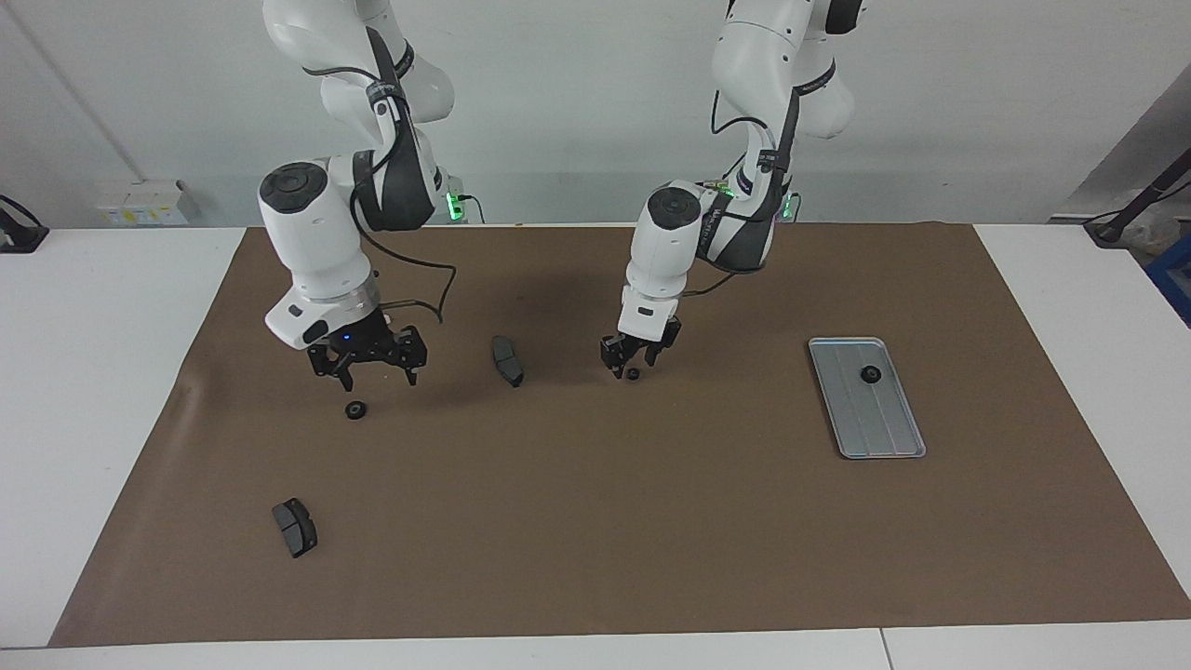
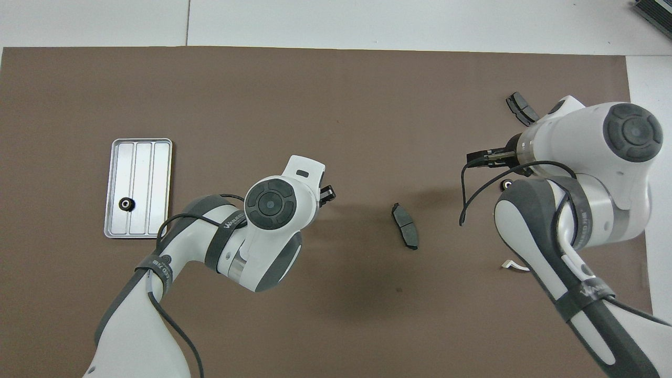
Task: Place bearing gear from tray to pile
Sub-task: 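Carry the second gear to center with the left gripper and release, then grasp the second gear with the right gripper while the left gripper returns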
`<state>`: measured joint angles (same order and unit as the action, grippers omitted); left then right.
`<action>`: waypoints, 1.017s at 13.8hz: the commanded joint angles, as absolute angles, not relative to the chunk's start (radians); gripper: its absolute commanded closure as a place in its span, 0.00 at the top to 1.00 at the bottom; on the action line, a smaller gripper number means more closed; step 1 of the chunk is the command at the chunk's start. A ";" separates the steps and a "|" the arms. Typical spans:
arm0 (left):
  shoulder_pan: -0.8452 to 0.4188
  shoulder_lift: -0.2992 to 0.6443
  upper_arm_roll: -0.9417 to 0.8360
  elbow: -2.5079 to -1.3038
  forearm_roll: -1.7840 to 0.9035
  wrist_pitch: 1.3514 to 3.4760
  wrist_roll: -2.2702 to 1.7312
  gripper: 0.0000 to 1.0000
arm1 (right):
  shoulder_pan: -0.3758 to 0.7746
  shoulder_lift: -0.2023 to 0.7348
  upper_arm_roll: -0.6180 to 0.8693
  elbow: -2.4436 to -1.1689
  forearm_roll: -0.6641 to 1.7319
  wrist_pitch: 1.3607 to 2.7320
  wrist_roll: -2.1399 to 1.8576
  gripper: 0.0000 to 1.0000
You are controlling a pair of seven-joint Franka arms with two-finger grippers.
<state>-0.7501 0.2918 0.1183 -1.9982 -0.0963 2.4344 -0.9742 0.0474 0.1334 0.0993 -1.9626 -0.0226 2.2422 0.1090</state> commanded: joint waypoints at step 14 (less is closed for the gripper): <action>-0.091 0.094 0.135 -2.114 -0.094 2.196 -0.040 0.63 | 0.538 0.403 0.104 -1.717 -0.103 2.241 0.633 0.99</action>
<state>-0.0910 0.1041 0.1491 -2.0697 -0.0954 2.1491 -0.0537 0.5066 0.3328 0.1076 -1.7891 -0.0704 2.2462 0.5959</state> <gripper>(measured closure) 0.366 0.004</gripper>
